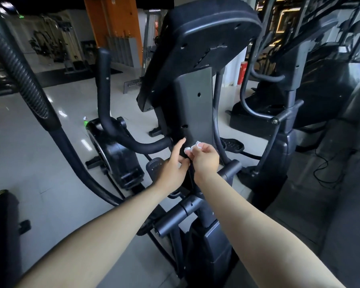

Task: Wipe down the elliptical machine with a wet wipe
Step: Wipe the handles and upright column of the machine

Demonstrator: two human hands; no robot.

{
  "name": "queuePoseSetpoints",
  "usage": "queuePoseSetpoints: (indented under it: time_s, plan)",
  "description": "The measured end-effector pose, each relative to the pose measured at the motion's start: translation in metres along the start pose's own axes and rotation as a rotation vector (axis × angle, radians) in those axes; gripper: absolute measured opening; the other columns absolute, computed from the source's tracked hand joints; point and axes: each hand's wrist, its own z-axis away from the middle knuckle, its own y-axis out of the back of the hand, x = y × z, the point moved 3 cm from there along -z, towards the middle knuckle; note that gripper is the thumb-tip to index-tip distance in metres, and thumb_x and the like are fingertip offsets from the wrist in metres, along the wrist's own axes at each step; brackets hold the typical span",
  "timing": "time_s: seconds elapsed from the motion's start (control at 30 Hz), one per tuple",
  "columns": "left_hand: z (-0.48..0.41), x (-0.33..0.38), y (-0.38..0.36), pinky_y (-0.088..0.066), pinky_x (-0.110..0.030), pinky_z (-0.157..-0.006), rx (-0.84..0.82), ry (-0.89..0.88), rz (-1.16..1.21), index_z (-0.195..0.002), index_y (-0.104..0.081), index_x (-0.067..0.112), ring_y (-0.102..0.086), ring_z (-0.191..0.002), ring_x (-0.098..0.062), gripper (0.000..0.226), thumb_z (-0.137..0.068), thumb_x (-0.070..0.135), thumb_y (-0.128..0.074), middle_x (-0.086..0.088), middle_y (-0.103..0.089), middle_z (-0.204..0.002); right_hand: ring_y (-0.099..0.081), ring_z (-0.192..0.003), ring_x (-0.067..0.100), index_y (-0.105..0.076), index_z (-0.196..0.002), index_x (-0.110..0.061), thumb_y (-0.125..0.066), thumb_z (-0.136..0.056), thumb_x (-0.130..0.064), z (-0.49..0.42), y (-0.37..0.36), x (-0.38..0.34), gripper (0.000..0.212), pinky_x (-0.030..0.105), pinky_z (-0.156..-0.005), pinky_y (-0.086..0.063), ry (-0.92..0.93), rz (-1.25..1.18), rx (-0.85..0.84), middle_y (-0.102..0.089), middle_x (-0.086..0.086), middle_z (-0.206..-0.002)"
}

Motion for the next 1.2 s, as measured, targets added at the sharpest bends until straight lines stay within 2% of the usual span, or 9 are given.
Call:
queuePoseSetpoints:
  time_s: [0.2, 0.43, 0.57, 0.67, 0.8, 0.9, 1.0, 1.07, 1.2]
  plan:
    - [0.038, -0.038, -0.050, -0.050, -0.030, -0.094, -0.223, 0.091, -0.065, -0.127, -0.052, 0.053, -0.065, -0.104, -0.001, 0.028, -0.100, 0.047, -0.054, 0.019, -0.071, -0.111, -0.069, -0.067, 0.023, -0.063, -0.093, -0.017, -0.062, -0.093, -0.011, 0.006, 0.081, 0.060, 0.007, 0.032, -0.069, -0.056, -0.244, 0.176, 0.078, -0.077, 0.005, -0.075]
    - [0.076, -0.066, -0.114, -0.051, -0.027, -0.086, -0.278, 0.243, -0.022, -0.104, -0.068, 0.024, -0.067, -0.095, -0.007, 0.008, -0.098, 0.027, -0.067, 0.009, -0.072, -0.098, -0.054, -0.058, 0.015, -0.059, -0.085, -0.015, -0.059, -0.094, -0.003, 0.016, 0.156, 0.093, 0.015, 0.021, -0.054, -0.045, -0.367, 0.376, 0.057, -0.060, 0.000, -0.064]
    - [0.082, -0.069, -0.130, -0.040, -0.008, -0.066, -0.288, 0.348, -0.080, -0.099, -0.068, 0.017, -0.064, -0.088, -0.013, 0.017, -0.104, 0.025, -0.055, 0.006, -0.072, -0.097, -0.056, -0.059, 0.018, -0.061, -0.088, -0.012, -0.051, -0.088, -0.001, 0.018, 0.182, 0.107, 0.015, 0.029, -0.062, -0.044, -0.441, 0.297, 0.041, -0.063, 0.006, -0.067]
    - [0.084, -0.074, -0.139, -0.046, -0.023, -0.063, -0.272, 0.436, -0.113, -0.105, -0.067, 0.010, -0.056, -0.068, -0.013, 0.024, -0.104, 0.029, -0.051, 0.001, -0.065, -0.080, -0.059, -0.049, 0.011, -0.055, -0.098, -0.015, -0.053, -0.099, -0.005, 0.015, 0.194, 0.115, 0.010, 0.027, -0.058, -0.045, -0.453, 0.251, 0.063, -0.066, -0.001, -0.062]
    - [0.082, -0.072, -0.144, -0.059, -0.045, -0.085, -0.204, 0.533, -0.040, -0.100, -0.067, 0.023, -0.065, -0.086, -0.021, 0.019, -0.100, 0.033, -0.051, -0.001, -0.070, -0.095, -0.059, -0.058, 0.010, -0.055, -0.099, -0.016, -0.059, -0.101, -0.014, 0.010, 0.182, 0.108, 0.005, 0.027, -0.067, -0.050, -0.409, 0.246, -0.071, -0.064, -0.001, -0.069]
    - [0.074, -0.057, -0.135, -0.059, -0.049, -0.084, -0.124, 0.523, 0.044, -0.094, -0.065, 0.026, -0.067, -0.091, -0.023, 0.024, -0.093, 0.043, -0.048, 0.001, -0.070, -0.090, -0.057, -0.061, 0.011, -0.060, -0.099, -0.015, -0.065, -0.099, -0.013, 0.003, 0.162, 0.095, 0.005, 0.022, -0.061, -0.048, -0.327, 0.342, -0.211, -0.062, 0.003, -0.077]
    - [0.066, -0.049, -0.120, -0.059, -0.052, -0.084, -0.051, 0.490, 0.077, -0.087, -0.062, 0.027, -0.063, -0.088, -0.028, 0.035, -0.082, 0.057, -0.045, 0.000, -0.063, -0.083, -0.061, -0.070, 0.019, -0.066, -0.094, -0.017, -0.068, -0.096, -0.019, -0.004, 0.149, 0.081, 0.004, 0.035, -0.073, -0.054, -0.258, 0.365, -0.245, -0.068, 0.005, -0.078]
    - [0.062, -0.043, -0.112, -0.056, -0.046, -0.083, -0.019, 0.482, 0.072, -0.085, -0.062, 0.029, -0.063, -0.087, -0.025, 0.021, -0.091, 0.046, -0.049, 0.008, -0.062, -0.082, -0.063, -0.076, 0.024, -0.067, -0.093, -0.018, -0.072, -0.094, -0.022, -0.008, 0.145, 0.075, 0.007, 0.044, -0.082, -0.053, -0.245, 0.294, -0.200, -0.070, 0.006, -0.081]
    - [0.051, -0.033, -0.098, -0.053, -0.045, -0.082, 0.100, 0.410, 0.062, -0.083, -0.062, 0.027, -0.063, -0.084, -0.022, 0.018, -0.097, 0.034, -0.052, 0.009, -0.063, -0.080, -0.064, -0.082, 0.017, -0.066, -0.099, -0.012, -0.071, -0.096, -0.018, -0.007, 0.140, 0.066, 0.008, 0.032, -0.083, -0.054, -0.252, 0.135, -0.190, -0.067, 0.003, -0.085]
